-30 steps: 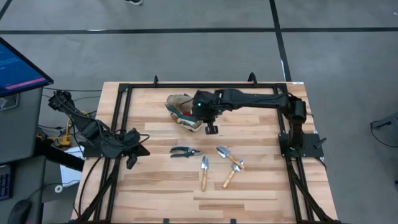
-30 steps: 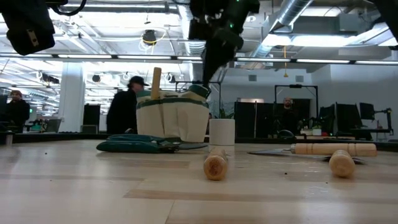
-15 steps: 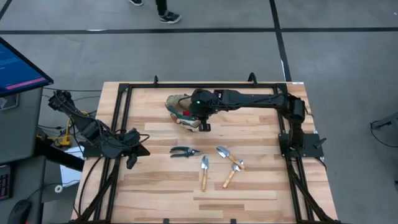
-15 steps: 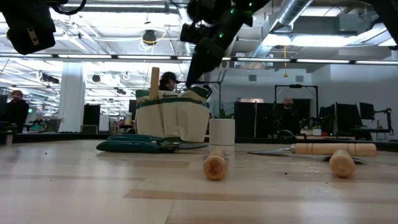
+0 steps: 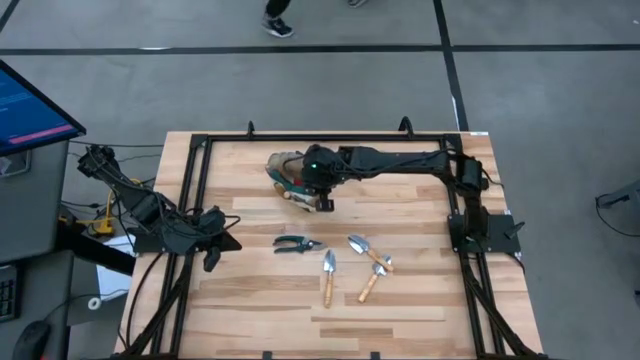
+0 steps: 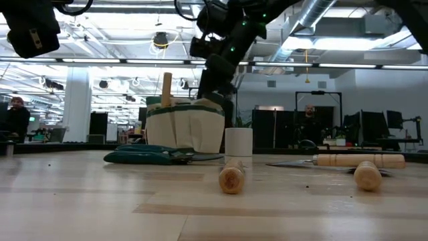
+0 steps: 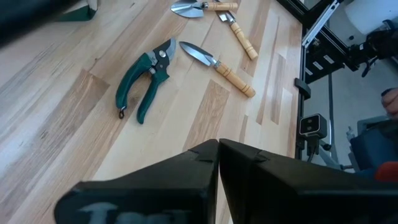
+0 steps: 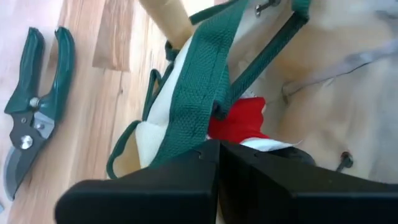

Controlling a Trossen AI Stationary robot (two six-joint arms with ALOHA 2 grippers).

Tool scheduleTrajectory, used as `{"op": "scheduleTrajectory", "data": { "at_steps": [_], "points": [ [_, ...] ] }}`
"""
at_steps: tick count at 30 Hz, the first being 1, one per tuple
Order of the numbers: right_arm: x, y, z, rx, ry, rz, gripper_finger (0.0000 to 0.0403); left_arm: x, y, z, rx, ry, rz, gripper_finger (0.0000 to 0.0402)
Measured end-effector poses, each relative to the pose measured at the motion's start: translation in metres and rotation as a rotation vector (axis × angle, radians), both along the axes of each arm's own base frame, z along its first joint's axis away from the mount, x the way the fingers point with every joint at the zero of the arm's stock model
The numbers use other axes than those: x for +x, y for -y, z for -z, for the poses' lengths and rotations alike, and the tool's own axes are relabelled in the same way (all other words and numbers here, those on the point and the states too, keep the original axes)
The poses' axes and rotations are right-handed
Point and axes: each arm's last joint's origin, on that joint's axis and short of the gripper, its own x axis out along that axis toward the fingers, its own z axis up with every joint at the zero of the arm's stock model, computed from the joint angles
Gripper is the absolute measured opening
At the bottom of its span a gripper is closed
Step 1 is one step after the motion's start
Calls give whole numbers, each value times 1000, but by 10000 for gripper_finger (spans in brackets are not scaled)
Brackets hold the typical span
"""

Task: Pick & Place Garden tools in Gardening bag
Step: Open the pocket of the white gardening bag

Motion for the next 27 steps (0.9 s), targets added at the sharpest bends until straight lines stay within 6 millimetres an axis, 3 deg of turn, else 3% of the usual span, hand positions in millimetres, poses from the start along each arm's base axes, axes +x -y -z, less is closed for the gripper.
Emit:
{"op": "scheduleTrajectory", "data": {
  "at_steps": [2,7,10,13,21,27],
  "points": [
    [-2,-1,-9,-3,15,-2,0,0,0,0,-1,1,0,1],
    [-18,-19,-57,-18,107,-33,0,0,0,0,0,0,0,1],
    [-27,-31,-71,-21,112,-73,0,0,0,0,-1,1,0,1],
    [-29,-38,-62,-20,62,-101,0,0,0,0,-1,1,0,1],
    [-16,-41,-10,5,-114,-124,0,0,0,0,-3,4,0,1],
    [-14,-36,-2,-27,-142,-98,0,1,1,-1,-12,12,-2,1]
  ]
}}
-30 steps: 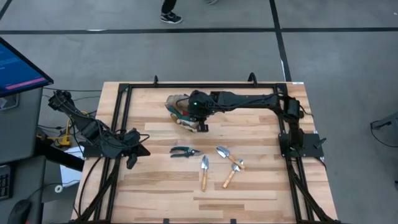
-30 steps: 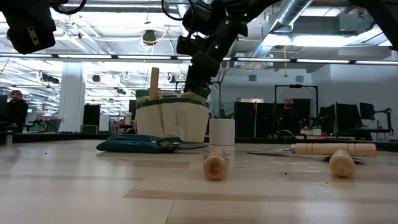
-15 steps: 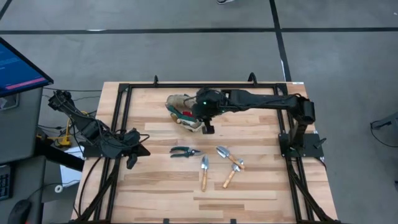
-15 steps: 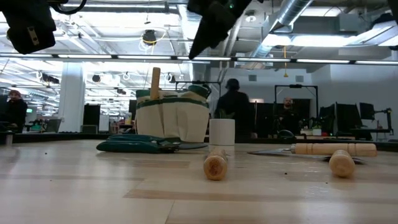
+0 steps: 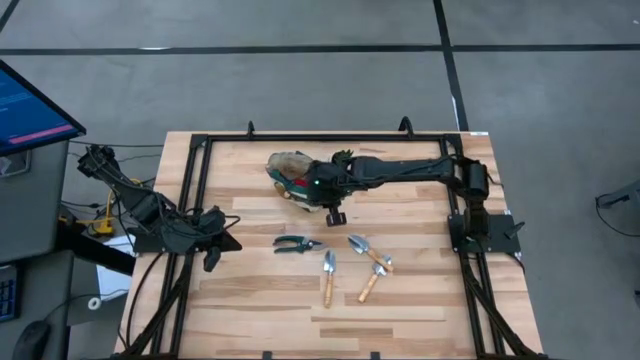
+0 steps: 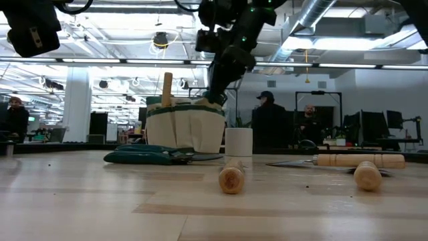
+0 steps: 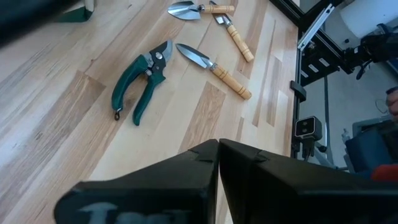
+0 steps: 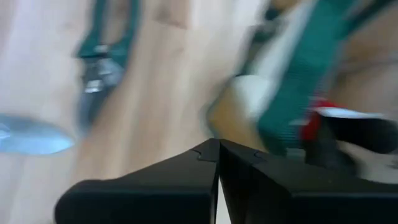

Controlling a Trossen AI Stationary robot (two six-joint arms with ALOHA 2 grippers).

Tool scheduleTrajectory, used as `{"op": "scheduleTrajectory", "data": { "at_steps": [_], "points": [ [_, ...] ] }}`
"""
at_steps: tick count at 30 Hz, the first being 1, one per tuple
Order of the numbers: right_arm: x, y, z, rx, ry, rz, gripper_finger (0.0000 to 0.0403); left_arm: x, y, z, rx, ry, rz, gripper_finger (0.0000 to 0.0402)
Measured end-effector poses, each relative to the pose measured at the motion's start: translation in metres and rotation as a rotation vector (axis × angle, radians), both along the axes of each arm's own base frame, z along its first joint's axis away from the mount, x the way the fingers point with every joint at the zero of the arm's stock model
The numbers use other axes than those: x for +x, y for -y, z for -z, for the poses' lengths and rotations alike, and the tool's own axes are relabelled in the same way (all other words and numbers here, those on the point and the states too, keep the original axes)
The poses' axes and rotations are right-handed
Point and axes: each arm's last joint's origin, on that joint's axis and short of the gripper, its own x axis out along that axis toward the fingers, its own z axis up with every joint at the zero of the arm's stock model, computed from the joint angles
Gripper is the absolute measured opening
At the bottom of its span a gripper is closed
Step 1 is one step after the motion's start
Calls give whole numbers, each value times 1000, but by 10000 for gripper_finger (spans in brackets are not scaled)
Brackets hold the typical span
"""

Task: Pick & Place Garden tools in Gardening bag
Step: Open the pocket of the white gardening bag

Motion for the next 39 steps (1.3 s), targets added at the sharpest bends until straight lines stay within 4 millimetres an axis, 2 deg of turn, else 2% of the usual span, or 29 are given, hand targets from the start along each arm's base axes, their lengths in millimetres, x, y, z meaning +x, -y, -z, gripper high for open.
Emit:
{"op": "scheduleTrajectory", "data": {
  "at_steps": [3,8,16,22,27,35,39],
  "points": [
    [1,7,-2,-68,17,35,0,0,0,0,-1,2,0,1],
    [0,17,-5,-75,33,60,0,0,0,0,1,4,2,1],
    [13,20,1,-70,121,98,0,0,0,0,2,5,4,1],
    [24,23,15,-44,158,157,0,0,0,0,2,5,4,1],
    [30,24,34,-40,138,188,0,0,0,-1,1,7,4,1],
    [30,24,43,27,112,305,0,1,0,-1,-2,8,3,1],
    [27,10,41,48,82,321,0,1,0,-1,-2,9,3,1]
  ]
}}
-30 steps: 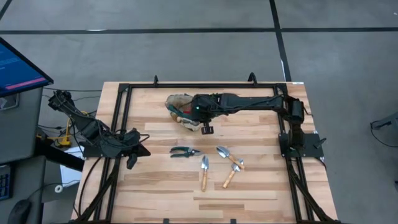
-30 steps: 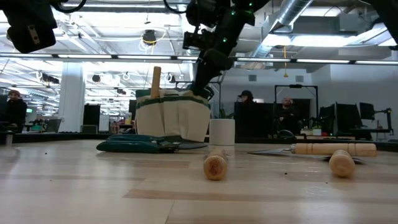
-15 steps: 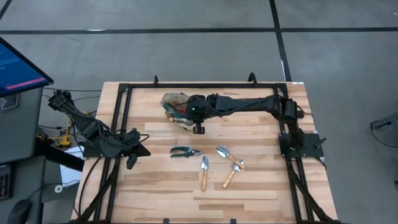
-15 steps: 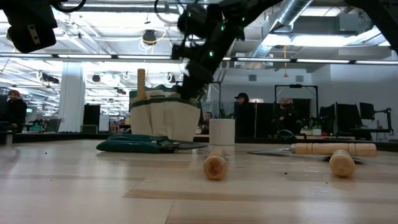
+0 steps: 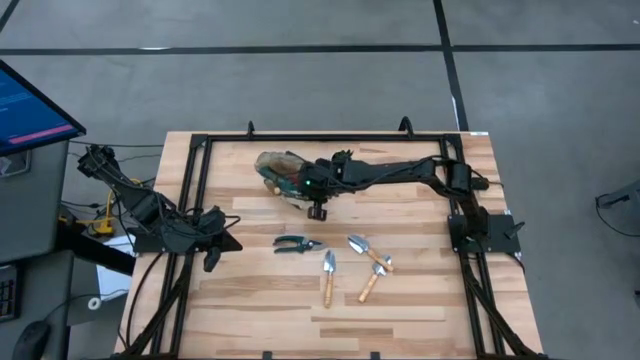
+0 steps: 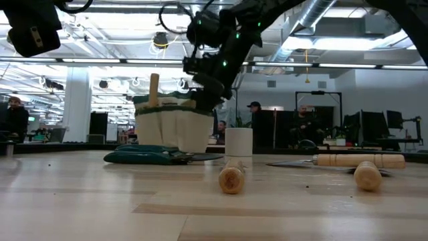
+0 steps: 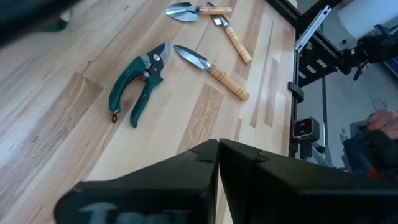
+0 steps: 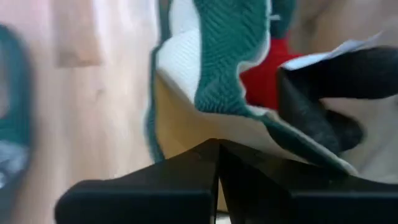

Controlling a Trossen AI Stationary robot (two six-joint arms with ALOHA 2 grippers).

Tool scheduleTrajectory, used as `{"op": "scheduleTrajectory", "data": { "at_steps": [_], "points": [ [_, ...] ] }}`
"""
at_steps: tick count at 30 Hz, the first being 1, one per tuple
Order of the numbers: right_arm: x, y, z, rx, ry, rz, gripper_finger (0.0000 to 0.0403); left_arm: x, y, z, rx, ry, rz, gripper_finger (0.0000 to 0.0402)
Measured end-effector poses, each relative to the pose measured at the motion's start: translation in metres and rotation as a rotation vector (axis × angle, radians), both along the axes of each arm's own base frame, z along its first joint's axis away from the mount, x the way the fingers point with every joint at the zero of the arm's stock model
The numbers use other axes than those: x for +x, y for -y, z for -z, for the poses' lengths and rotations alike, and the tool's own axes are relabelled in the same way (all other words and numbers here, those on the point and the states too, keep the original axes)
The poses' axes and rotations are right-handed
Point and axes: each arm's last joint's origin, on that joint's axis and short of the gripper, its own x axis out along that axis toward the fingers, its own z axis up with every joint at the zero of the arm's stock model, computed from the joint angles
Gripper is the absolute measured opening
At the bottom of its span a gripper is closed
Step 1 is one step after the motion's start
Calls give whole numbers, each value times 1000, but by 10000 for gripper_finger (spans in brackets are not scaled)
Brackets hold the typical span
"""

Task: Pick & Place Garden tools in Gardening bag
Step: Open the pocket of the white gardening bag

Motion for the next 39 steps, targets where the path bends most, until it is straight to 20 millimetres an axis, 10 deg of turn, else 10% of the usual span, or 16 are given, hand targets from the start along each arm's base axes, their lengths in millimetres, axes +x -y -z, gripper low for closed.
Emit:
{"op": "scheduleTrajectory", "data": {
  "at_steps": [14,21,39],
  "points": [
    [11,-47,-30,68,91,26,0,0,0,0,2,-1,1,1],
    [12,-35,-58,-126,72,24,0,0,0,0,1,0,1,1],
    [12,0,-55,-197,80,78,0,0,0,0,0,1,1,1]
  ]
}}
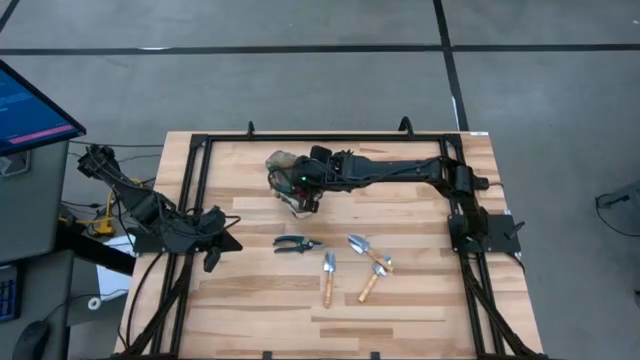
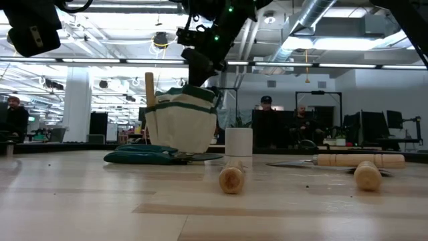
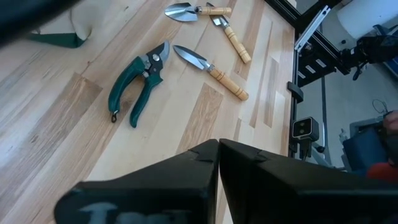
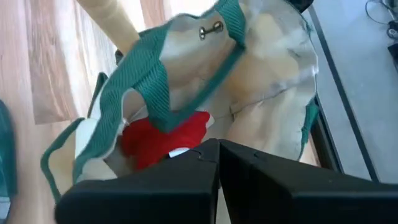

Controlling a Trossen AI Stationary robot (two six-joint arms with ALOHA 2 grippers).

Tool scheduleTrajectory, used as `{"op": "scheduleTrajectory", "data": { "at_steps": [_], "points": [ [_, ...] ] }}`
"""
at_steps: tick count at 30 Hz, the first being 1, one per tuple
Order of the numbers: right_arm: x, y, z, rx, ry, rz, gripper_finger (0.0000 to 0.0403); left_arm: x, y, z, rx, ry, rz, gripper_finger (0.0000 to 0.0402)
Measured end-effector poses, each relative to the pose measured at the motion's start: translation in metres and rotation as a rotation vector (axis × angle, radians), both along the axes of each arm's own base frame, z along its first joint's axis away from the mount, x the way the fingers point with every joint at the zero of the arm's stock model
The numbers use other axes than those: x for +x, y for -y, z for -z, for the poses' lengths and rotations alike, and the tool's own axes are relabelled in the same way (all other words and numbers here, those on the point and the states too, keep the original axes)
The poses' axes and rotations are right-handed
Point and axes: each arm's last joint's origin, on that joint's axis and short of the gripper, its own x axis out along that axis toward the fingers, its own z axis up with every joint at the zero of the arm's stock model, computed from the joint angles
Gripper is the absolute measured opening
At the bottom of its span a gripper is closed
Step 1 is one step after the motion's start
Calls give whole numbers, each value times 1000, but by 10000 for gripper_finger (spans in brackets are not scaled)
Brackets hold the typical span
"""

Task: Pick & Place Garden tools in Gardening bag
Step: Open the pocket of the white gardening bag

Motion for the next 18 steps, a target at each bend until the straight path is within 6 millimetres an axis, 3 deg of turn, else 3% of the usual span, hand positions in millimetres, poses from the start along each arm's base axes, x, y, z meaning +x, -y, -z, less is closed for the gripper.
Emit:
{"op": "scheduleTrajectory", "data": {
  "at_steps": [4,9,10,12,15,18],
  "points": [
    [-2,3,-8,-81,-8,3,0,0,0,0,-5,-3,7,1],
    [-32,-6,-84,-59,134,-207,0,0,1,0,-12,-11,21,1],
    [-37,-9,-90,-22,142,-263,0,0,1,0,-11,-12,20,1],
    [-42,-12,-88,43,106,-328,0,0,1,1,-10,-13,21,1],
    [-38,-11,-64,93,-16,-351,0,0,1,1,-10,-14,21,1],
    [-35,-10,-53,109,-61,-363,0,0,1,1,-10,-14,21,1]
  ]
}}
